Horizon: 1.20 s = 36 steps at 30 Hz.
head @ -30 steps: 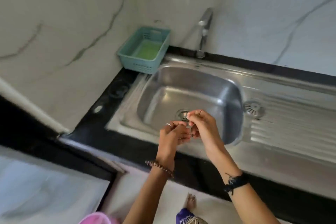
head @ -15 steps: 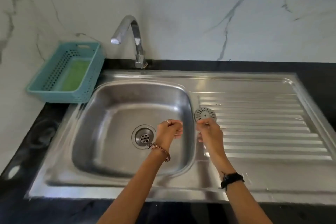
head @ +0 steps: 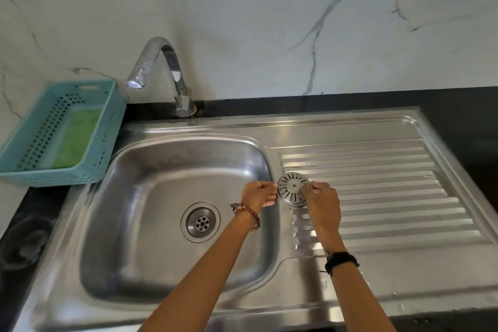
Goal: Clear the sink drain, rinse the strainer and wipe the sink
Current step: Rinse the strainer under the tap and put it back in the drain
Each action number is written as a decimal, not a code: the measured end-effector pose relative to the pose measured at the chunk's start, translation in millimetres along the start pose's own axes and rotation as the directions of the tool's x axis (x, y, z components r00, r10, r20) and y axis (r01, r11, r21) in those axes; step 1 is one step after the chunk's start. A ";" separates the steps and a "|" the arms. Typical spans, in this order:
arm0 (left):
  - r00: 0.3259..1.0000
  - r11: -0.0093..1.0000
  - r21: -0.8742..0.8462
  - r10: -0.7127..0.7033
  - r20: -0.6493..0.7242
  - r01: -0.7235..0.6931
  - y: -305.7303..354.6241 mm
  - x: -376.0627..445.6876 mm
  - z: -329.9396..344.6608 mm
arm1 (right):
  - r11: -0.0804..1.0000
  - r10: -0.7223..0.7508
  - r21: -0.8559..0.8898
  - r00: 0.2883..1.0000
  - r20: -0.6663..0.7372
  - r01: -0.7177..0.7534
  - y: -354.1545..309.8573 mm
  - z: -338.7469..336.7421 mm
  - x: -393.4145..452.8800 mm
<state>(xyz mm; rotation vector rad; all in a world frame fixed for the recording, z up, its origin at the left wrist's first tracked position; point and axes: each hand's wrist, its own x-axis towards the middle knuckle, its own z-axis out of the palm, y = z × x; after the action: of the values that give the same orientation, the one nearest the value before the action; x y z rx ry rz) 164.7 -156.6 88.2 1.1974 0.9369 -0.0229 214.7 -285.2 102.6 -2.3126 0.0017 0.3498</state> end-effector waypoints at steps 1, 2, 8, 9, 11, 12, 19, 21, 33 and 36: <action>1.000 1.000 -0.002 0.000 0.003 0.000 -1.0 1.7 0.1 | 1.000 0.002 0.008 1.000 0.000 -0.002 -0.4 1.1 0.3; 1.000 1.000 -0.010 -0.009 0.002 0.009 -1.0 1.4 -0.6 | 1.000 0.001 0.012 1.000 0.004 -0.001 -1.1 2.0 0.4; 0.984 0.970 -0.192 -0.124 0.132 0.148 -7.3 -5.5 -24.1 | 0.975 0.036 0.214 0.996 0.080 -0.052 -7.6 11.1 -7.1; 0.982 0.962 -0.224 -0.127 0.141 0.157 -8.7 -8.2 -32.5 | 0.970 0.019 0.241 0.996 0.084 -0.038 -9.1 14.5 -9.7; 0.981 0.953 -0.257 -0.126 0.148 0.161 -13.1 -15.5 -55.9 | 0.963 -0.032 0.270 0.993 0.115 0.000 -15.7 26.6 -17.0; 0.981 0.948 -0.273 -0.123 0.153 0.162 -16.7 -18.6 -69.6 | 0.961 -0.056 0.277 0.986 0.154 0.011 -21.2 35.0 -20.5; 0.994 0.944 -0.327 -0.072 -0.078 0.043 -18.9 -37.9 -187.8 | 0.943 -0.280 0.286 0.870 0.406 0.170 -103.0 120.0 -32.3; 0.989 0.950 -0.311 -0.061 -0.134 0.016 -15.9 -39.7 -216.2 | 0.903 -0.318 0.408 0.851 0.418 0.136 -139.6 134.6 -29.3; 0.967 0.958 -0.288 -0.058 -0.247 -0.016 -24.1 -38.1 -304.1 | 0.741 -0.646 -0.161 0.757 0.098 0.652 -252.8 217.7 15.3; 0.967 0.972 -0.234 -0.049 -0.250 -0.011 -27.0 -32.9 -313.4 | 0.705 -0.668 -0.268 0.741 0.059 0.657 -251.8 227.2 20.0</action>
<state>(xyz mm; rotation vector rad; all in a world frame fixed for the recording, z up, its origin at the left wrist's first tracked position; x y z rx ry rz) -58.6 66.9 71.9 0.9858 1.1427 0.2254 204.5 53.4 127.4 -2.3977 -0.9004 -0.0861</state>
